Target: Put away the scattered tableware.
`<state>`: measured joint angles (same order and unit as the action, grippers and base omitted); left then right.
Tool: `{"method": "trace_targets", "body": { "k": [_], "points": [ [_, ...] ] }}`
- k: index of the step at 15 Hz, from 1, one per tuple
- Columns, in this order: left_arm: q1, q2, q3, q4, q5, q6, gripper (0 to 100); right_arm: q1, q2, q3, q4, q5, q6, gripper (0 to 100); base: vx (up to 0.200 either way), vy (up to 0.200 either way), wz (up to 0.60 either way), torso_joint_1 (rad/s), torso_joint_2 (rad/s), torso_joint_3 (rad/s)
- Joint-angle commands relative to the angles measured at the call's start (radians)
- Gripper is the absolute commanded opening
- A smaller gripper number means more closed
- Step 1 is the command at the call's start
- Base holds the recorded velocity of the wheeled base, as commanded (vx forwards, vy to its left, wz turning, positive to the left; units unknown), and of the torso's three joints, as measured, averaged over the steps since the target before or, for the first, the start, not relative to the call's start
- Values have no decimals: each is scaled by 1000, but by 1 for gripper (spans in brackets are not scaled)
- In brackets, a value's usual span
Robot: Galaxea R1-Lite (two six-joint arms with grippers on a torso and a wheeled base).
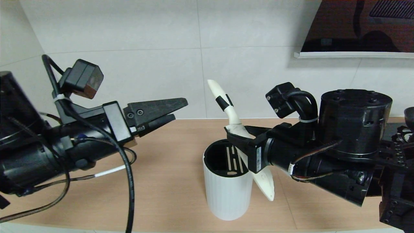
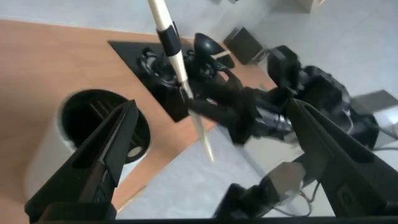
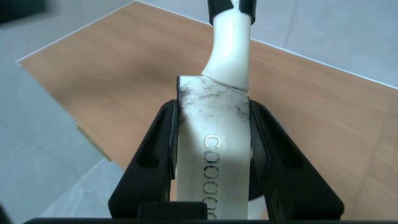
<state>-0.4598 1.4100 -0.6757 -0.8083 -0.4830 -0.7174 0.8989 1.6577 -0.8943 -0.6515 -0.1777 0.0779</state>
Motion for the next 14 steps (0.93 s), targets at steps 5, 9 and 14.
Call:
{"method": "trace_targets", "body": {
  "k": [5, 9, 14],
  "points": [
    [-105, 207, -1, -210, 182, -36, 100, 44, 27, 1, -7, -6, 19, 0, 0, 0, 0, 0, 0, 0],
    [-117, 221, 1, -241, 185, -77, 100, 67, 42, 3, -8, -6, 30, 0, 0, 0, 0, 0, 0, 0],
    [-120, 241, 1, -242, 190, -76, 100, 97, 44, 8, -8, -6, 36, 0, 0, 0, 0, 0, 0, 0]
  ]
}}
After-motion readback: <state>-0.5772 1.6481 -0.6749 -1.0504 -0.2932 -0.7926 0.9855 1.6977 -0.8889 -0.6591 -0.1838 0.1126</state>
